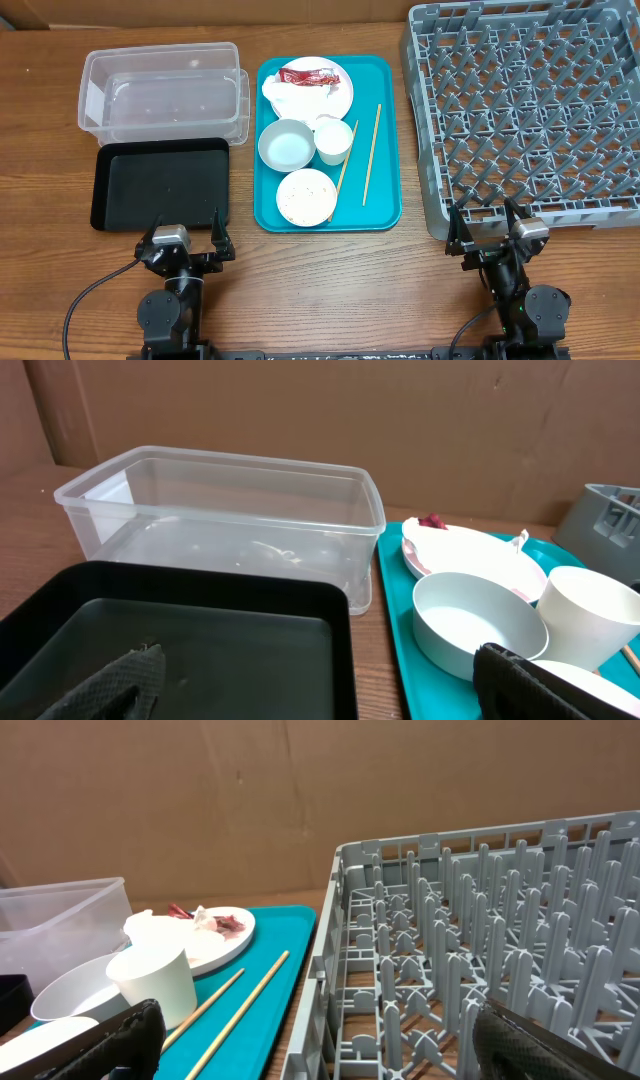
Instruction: Sort waste into correct bins and load items into the dishwasher
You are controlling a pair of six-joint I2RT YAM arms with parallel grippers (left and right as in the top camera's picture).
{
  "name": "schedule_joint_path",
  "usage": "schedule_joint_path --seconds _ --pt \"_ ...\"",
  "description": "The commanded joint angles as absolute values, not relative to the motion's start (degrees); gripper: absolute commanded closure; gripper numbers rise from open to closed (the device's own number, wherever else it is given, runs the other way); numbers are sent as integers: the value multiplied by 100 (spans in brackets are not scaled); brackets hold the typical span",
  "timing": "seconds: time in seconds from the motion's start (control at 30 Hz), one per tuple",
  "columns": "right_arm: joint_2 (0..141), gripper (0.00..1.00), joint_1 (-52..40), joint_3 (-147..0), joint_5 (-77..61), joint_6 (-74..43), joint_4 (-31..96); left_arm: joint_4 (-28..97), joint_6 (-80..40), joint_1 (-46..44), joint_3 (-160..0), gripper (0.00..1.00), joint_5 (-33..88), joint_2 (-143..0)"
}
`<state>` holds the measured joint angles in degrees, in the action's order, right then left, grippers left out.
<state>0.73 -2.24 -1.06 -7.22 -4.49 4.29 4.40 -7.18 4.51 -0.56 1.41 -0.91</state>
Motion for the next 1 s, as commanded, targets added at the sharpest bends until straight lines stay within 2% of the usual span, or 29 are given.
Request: schedule_joint_path --seconds 0.0,0.97 --pt "16 0 -222 -45 -711 -471 399 443 -775 456 -27 0 106 -32" --pt "16 0 -224 -47 -1022 -473 287 443 -775 456 -27 0 106 -32"
